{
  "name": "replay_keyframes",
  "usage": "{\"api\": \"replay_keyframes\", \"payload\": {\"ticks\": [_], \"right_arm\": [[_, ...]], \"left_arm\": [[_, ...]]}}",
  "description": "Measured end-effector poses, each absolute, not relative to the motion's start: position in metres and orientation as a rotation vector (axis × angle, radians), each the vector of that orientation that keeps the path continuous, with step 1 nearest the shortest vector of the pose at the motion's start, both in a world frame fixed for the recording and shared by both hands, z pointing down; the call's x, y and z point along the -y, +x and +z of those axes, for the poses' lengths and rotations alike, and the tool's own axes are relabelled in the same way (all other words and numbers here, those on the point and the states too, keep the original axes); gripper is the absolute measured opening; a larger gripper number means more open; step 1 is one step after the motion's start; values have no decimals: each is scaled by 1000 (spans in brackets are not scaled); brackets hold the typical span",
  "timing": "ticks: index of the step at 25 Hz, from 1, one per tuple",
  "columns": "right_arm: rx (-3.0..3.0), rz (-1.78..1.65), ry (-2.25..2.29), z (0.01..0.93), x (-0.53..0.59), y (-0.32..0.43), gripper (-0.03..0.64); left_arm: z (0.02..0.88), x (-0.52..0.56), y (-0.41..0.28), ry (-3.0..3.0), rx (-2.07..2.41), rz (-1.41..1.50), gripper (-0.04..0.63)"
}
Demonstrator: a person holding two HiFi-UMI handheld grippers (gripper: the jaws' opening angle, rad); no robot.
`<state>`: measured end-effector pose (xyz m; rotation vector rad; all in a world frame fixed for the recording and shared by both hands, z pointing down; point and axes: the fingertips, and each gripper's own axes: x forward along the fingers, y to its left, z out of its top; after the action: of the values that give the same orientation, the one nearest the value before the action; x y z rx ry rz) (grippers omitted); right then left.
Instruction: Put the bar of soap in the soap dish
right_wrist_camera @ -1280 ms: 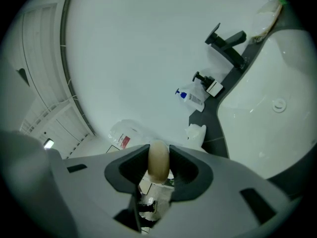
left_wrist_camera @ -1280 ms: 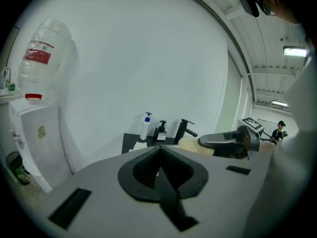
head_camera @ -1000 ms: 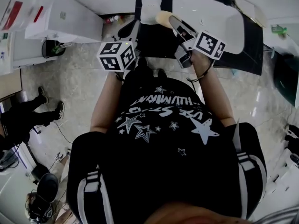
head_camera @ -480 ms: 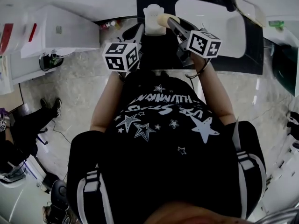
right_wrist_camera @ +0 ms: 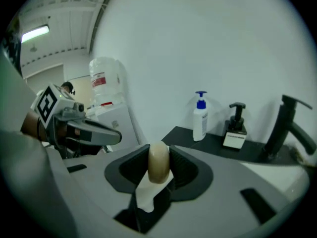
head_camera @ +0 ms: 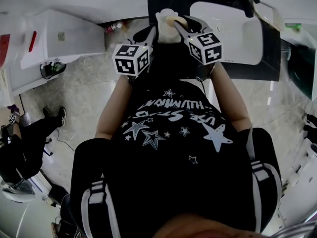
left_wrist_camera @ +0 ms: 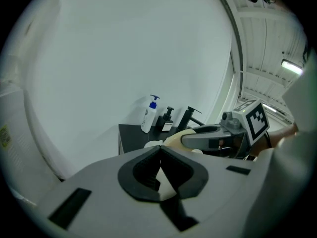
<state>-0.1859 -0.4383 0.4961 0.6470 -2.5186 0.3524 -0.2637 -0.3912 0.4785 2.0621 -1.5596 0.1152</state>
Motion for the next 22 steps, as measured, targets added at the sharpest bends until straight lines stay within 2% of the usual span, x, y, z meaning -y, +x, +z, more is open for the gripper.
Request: {"api": "replay_keyframes", "payload": {"ticks": [22], "right_arm": [[2147, -666, 361, 519, 422, -219, 130]], "left_arm": [[488, 406, -266, 2096, 1514, 156, 12]]}}
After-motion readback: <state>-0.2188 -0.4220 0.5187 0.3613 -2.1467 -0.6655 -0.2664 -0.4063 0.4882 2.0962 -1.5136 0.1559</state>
